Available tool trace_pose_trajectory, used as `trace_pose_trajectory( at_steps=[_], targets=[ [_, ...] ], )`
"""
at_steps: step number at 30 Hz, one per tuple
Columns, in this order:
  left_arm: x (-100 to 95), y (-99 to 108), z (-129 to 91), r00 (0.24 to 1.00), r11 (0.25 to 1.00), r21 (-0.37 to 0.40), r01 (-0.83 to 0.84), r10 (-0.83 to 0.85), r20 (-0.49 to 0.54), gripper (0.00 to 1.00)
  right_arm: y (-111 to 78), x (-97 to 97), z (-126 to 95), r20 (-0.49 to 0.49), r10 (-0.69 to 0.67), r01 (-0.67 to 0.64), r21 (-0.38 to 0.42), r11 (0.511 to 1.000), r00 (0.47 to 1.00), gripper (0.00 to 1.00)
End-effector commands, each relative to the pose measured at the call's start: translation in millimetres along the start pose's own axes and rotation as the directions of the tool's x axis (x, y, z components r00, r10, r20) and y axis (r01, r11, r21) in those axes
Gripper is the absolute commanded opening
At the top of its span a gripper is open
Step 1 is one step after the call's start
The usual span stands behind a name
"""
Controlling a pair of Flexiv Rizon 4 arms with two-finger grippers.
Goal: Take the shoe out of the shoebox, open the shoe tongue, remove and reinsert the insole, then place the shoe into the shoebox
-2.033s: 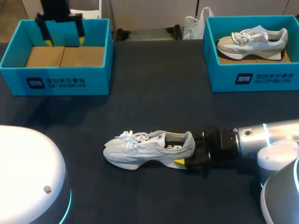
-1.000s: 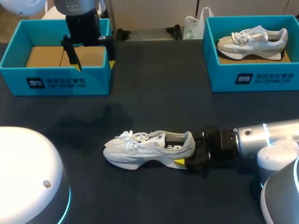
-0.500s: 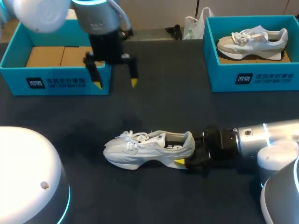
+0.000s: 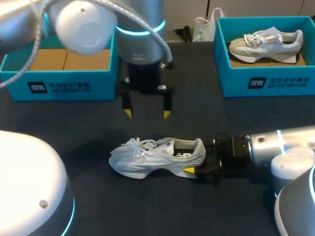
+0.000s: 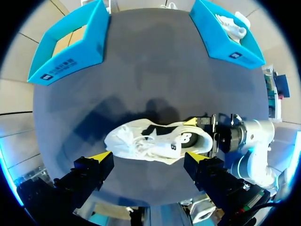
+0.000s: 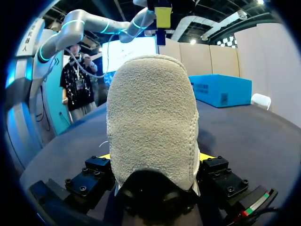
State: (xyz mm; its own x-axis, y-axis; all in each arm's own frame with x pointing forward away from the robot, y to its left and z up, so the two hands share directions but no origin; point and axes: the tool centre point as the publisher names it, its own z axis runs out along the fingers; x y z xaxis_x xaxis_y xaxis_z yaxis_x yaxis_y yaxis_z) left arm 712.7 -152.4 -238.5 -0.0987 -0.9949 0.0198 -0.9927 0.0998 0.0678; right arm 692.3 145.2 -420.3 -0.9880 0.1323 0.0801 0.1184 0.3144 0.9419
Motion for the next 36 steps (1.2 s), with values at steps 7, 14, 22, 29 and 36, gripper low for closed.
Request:
trace_pose_trajectory(
  at_steps=[7, 14, 22, 29, 36],
  targets=[
    [35.0, 11, 38, 0.996, 0.999, -0.034, -0.034, 0.036, 0.078, 1.0, 1.5, 0.2, 0, 0.0, 0.001, -0.001, 0.005, 1.0, 1.0, 0.0],
    [46.1, 14, 65, 0.989, 0.998, -0.055, -0.017, 0.025, 0.146, 1.0, 1.5, 0.2, 0, 0.0, 0.001, -0.001, 0.005, 1.0, 1.0, 0.0],
    [47.6, 11, 83, 0.981, 0.998, -0.066, 0.023, -0.01, 0.193, 1.0, 1.5, 0.2, 0, 0.0, 0.001, -0.001, 0.005, 1.0, 1.0, 0.0],
    [41.9, 15, 95, 0.971, 0.995, -0.093, 0.042, -0.019, 0.238, 1.0, 1.5, 0.2, 0, 0.0, 0.001, -0.001, 0.005, 1.0, 1.0, 0.0],
    [37.6, 18, 102, 0.961, 0.99, -0.129, 0.062, -0.024, 0.275, 1.0, 1.5, 0.2, 0, 0.0, 0.001, -0.001, 0.005, 1.0, 1.0, 0.0]
  ],
)
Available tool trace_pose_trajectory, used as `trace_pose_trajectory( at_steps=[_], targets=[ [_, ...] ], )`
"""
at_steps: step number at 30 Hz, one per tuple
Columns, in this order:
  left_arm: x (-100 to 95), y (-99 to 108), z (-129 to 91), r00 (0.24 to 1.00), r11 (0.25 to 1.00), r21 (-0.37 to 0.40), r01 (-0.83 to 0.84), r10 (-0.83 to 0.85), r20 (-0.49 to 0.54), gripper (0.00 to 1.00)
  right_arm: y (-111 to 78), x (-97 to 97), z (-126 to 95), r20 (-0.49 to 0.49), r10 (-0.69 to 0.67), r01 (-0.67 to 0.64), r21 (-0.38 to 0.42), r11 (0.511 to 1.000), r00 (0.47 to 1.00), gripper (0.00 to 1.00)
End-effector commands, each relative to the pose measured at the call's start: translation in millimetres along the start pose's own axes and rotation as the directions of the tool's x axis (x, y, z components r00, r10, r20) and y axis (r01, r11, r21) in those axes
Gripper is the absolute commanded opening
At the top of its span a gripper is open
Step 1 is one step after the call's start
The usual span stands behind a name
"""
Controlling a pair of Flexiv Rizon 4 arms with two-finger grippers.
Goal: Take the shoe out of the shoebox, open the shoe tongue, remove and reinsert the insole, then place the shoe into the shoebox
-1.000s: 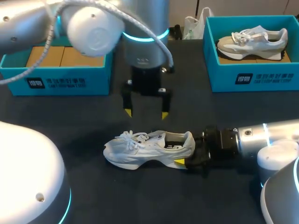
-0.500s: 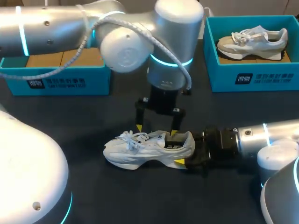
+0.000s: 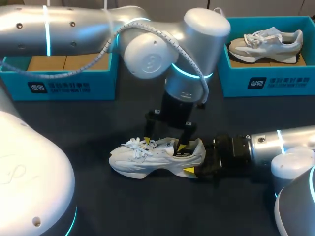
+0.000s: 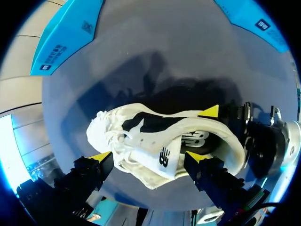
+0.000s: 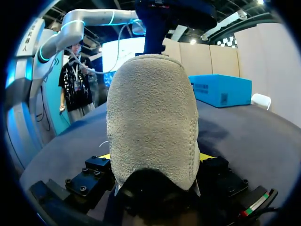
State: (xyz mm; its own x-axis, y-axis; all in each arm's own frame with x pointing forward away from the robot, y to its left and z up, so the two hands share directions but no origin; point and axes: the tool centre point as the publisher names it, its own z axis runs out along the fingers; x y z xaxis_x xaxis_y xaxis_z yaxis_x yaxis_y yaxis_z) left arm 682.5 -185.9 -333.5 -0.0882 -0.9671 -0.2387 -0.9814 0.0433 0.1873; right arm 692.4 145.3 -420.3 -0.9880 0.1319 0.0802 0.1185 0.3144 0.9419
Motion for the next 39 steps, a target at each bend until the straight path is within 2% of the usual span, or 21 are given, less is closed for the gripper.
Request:
trace_pose_trajectory(
  at_steps=[1, 6, 8, 17, 20, 25, 28, 30, 34, 35, 38, 39],
  targets=[
    [3.9, -2, 4, 1.0, 1.0, -0.012, 0.003, -0.003, 0.023, 1.0, 1.5, 0.2, 0, 0.001, 0.001, -0.001, 0.005, 1.0, 1.0, 0.0],
    [2.0, -5, 9, 0.998, 0.999, -0.042, 0.026, -0.024, 0.05, 1.0, 1.5, 0.2, 0, 0.001, 0.001, -0.001, 0.005, 1.0, 1.0, 0.0],
    [0.2, -4, 10, 0.998, 0.998, -0.05, 0.028, -0.025, 0.062, 0.93, 1.5, 0.2, 0, 0.001, 0.001, -0.001, 0.005, 1.0, 1.0, 0.0],
    [-12.9, -1, 5, 0.996, 0.994, -0.103, 0.042, -0.035, 0.077, 0.9, 1.5, 0.2, 0, 0.001, 0.001, -0.001, 0.005, 1.0, 1.0, 0.0],
    [-17.3, 1, 3, 0.997, 0.993, -0.114, 0.042, -0.033, 0.074, 0.81, 1.5, 0.2, 0, 0.001, 0.001, -0.001, 0.005, 1.0, 1.0, 0.0],
    [-21.7, 7, -1, 0.997, 0.993, -0.112, 0.035, -0.028, 0.069, 0.75, 1.5, 0.2, 0, 0.001, 0.001, -0.001, 0.005, 1.0, 1.0, 0.0],
    [-24.7, 10, -4, 0.998, 0.993, -0.113, 0.029, -0.022, 0.058, 0.65, 1.5, 0.2, 0, 0.001, 0.001, -0.001, 0.005, 1.0, 1.0, 0.0],
    [-25.4, 12, -5, 0.999, 0.993, -0.115, 0.018, -0.012, 0.052, 0.51, 1.5, 0.2, 0, 0.001, 0.001, -0.001, 0.005, 1.0, 1.0, 0.0],
    [-25.3, 18, -5, 0.999, 0.994, -0.106, 0.002, 0.003, 0.05, 0.46, 1.5, 0.2, 0, 0.001, 0.001, -0.001, 0.005, 1.0, 1.0, 0.0],
    [-25.5, 20, -5, 0.999, 0.995, -0.103, -0.003, 0.008, 0.048, 0.42, 1.5, 0.2, 0, 0.001, 0.001, -0.001, 0.005, 1.0, 1.0, 0.0],
    [-26.9, 22, -6, 0.999, 0.996, -0.093, -0.008, 0.012, 0.043, 0.37, 1.5, 0.2, 0, 0.001, 0.001, -0.001, 0.005, 1.0, 1.0, 0.0],
    [-27.6, 23, -6, 0.999, 0.996, -0.088, -0.009, 0.013, 0.041, 0.31, 1.5, 0.2, 0, 0.001, 0.001, -0.001, 0.005, 1.0, 1.0, 0.0]
  ],
)
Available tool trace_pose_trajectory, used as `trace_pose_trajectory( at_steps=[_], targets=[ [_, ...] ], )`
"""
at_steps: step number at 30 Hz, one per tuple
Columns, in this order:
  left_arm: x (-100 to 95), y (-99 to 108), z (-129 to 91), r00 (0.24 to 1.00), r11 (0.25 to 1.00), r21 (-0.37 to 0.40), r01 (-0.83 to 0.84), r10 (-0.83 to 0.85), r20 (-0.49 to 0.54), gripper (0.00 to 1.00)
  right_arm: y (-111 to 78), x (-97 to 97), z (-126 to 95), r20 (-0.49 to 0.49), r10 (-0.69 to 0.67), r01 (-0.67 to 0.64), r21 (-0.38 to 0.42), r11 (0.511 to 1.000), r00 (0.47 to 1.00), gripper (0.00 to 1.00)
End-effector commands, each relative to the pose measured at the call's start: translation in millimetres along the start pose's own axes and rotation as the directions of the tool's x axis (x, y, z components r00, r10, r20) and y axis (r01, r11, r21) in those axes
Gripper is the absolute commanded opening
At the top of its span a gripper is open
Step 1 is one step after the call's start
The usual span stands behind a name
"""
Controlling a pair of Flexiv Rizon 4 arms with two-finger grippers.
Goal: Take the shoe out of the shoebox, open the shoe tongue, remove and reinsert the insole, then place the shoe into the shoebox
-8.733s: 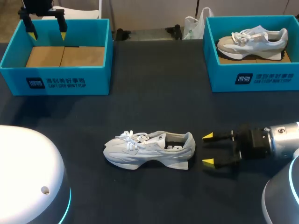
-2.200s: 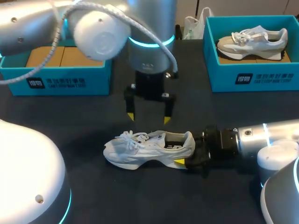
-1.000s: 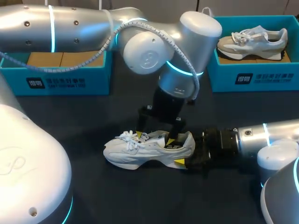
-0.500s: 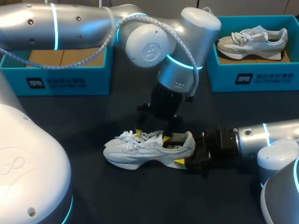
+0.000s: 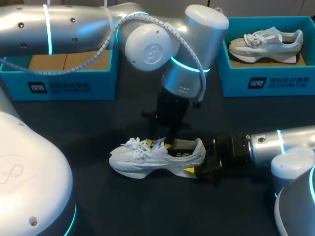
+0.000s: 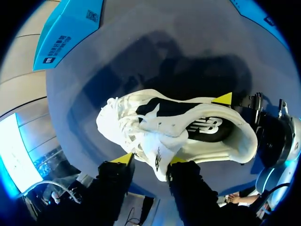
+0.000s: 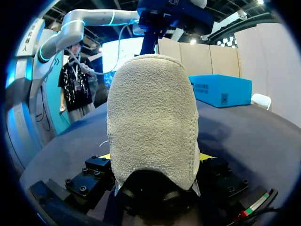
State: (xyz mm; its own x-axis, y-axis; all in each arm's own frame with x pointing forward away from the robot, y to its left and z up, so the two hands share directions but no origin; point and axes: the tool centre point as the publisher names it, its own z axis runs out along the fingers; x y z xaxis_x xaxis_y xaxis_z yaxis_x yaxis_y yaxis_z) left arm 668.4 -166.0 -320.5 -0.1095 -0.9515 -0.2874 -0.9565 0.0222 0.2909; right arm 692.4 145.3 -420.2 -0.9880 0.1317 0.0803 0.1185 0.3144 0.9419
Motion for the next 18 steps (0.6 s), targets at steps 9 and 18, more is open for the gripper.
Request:
trace_pose_trajectory(
  at_steps=[9, 18],
  targets=[
    [-27.5, 5, -2, 0.993, 0.997, 0.075, 0.014, -0.005, -0.12, 0.0, 1.3, 0.2, 0, 0.001, 0.001, -0.001, 0.005, 1.0, 1.0, 0.0],
    [-79.3, -4, 3, 0.93, 0.996, 0.061, 0.065, -0.038, -0.366, 0.0, 1.3, 0.2, 0, 0.001, 0.001, -0.001, 0.005, 1.0, 1.0, 0.0]
  ],
)
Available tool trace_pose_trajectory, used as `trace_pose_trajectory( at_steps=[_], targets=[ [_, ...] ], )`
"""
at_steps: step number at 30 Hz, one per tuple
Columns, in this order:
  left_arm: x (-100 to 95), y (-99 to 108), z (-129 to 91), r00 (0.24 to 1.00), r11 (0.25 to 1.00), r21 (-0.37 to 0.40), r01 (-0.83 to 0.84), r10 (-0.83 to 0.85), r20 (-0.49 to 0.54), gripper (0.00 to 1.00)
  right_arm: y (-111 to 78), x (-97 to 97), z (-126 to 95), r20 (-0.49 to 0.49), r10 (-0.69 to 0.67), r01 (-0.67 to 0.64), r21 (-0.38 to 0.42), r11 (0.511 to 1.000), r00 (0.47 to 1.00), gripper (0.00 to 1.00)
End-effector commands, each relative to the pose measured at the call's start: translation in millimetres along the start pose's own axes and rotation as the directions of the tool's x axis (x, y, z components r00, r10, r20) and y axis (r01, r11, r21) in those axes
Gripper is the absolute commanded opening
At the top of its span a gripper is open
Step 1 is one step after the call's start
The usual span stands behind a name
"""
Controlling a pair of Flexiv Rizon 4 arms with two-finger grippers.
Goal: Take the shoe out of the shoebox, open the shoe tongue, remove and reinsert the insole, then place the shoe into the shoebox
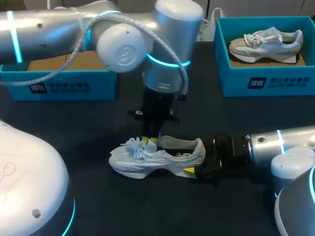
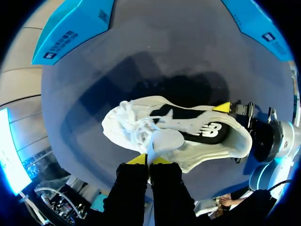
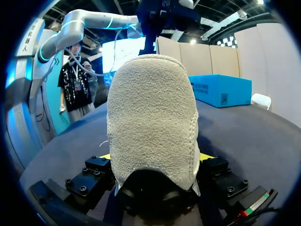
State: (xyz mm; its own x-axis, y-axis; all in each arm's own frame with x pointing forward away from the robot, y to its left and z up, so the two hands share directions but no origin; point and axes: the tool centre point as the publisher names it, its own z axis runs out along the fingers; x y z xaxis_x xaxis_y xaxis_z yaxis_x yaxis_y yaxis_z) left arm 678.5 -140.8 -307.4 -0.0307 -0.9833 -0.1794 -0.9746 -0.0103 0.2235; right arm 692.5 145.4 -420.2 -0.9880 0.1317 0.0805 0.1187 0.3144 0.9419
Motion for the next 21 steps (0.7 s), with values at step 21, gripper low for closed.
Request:
trace_pose_trajectory(
  at_steps=[21],
  targets=[
    [-78.5, -10, 65, 0.973, 0.997, 0.01, 0.082, -0.078, -0.217, 0.26, 1.3, 0.3, 0, 0.001, 0.001, -0.001, 0.005, 1.0, 1.0, 0.0]
  ],
)
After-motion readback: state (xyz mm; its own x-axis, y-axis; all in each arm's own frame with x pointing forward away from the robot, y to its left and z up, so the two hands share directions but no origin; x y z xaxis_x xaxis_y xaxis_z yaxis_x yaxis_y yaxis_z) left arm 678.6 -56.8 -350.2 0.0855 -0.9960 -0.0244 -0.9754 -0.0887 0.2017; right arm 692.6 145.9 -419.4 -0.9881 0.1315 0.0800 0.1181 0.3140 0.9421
